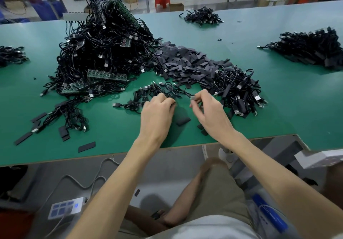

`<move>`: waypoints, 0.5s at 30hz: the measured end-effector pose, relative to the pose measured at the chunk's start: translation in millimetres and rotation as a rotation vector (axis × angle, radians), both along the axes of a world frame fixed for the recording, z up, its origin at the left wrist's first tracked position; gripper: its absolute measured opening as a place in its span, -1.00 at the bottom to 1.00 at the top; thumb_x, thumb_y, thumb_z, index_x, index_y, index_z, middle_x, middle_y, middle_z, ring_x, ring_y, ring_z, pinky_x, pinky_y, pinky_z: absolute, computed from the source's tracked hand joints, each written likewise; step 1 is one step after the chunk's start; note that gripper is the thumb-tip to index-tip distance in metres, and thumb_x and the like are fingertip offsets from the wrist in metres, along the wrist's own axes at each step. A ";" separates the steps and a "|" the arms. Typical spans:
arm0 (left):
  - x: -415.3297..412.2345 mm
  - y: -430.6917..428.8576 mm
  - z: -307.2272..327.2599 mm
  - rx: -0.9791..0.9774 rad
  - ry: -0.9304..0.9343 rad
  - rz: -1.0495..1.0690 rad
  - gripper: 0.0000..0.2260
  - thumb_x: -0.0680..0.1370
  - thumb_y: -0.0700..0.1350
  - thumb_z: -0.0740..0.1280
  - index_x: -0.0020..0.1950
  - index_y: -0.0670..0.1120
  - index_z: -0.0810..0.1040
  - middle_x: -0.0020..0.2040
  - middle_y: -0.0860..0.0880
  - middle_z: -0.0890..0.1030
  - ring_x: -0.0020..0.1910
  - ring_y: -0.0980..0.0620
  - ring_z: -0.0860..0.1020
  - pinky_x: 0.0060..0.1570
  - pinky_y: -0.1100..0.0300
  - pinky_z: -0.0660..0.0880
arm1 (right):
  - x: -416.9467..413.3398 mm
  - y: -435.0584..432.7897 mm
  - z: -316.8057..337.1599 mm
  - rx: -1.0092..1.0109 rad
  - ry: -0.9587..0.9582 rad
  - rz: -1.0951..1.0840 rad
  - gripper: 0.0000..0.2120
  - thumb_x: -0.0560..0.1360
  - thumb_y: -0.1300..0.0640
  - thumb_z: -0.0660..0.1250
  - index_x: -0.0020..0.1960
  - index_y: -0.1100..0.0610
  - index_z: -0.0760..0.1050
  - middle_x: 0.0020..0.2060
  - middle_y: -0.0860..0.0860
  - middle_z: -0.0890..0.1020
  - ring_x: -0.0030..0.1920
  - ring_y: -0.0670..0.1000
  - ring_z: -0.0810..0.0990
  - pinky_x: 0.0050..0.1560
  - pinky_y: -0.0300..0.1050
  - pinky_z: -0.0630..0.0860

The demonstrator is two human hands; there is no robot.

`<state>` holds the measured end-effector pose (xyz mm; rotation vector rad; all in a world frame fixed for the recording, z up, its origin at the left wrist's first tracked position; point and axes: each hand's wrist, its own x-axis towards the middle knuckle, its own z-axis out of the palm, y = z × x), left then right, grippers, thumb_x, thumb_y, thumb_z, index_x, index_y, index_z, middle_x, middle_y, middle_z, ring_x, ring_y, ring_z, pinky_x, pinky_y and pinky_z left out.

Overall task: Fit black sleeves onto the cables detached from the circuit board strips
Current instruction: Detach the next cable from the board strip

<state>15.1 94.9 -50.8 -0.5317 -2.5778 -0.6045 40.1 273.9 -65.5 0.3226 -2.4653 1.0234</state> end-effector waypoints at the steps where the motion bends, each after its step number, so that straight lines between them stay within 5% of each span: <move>1: -3.0 -7.3 -1.9 -0.025 0.011 0.030 -0.82 0.66 -0.09 0.33 0.13 -0.11 0.68 -0.04 -0.05 0.59 -0.02 -0.11 0.55 0.02 0.01 0.40 | -0.1 0.5 -0.2 -0.032 0.009 -0.018 -0.91 0.68 0.16 0.23 0.08 0.19 0.41 -0.08 0.08 0.58 -0.07 0.06 0.56 -0.05 0.11 0.54; 9: -18.6 -49.7 -7.9 -0.129 0.004 0.249 -0.77 0.65 -0.05 0.33 0.24 -0.08 0.64 0.18 -0.09 0.59 0.25 -0.14 0.45 0.35 -0.05 0.17 | -1.2 1.0 0.2 -0.119 0.137 -0.159 -0.87 0.70 0.16 0.17 0.16 0.22 0.39 0.00 0.03 0.48 -0.05 -0.08 0.43 -0.02 -0.32 0.36; 15: -0.9 -11.6 -0.8 -0.197 -0.118 -0.146 -0.60 0.58 0.28 0.29 0.24 0.05 0.63 0.16 0.04 0.55 0.23 -0.01 0.39 0.20 0.09 0.10 | -1.7 0.4 0.2 -0.029 0.151 -0.141 -0.84 0.67 0.20 0.26 0.19 0.27 0.40 0.04 0.01 0.43 0.01 -0.04 0.42 0.04 -0.20 0.40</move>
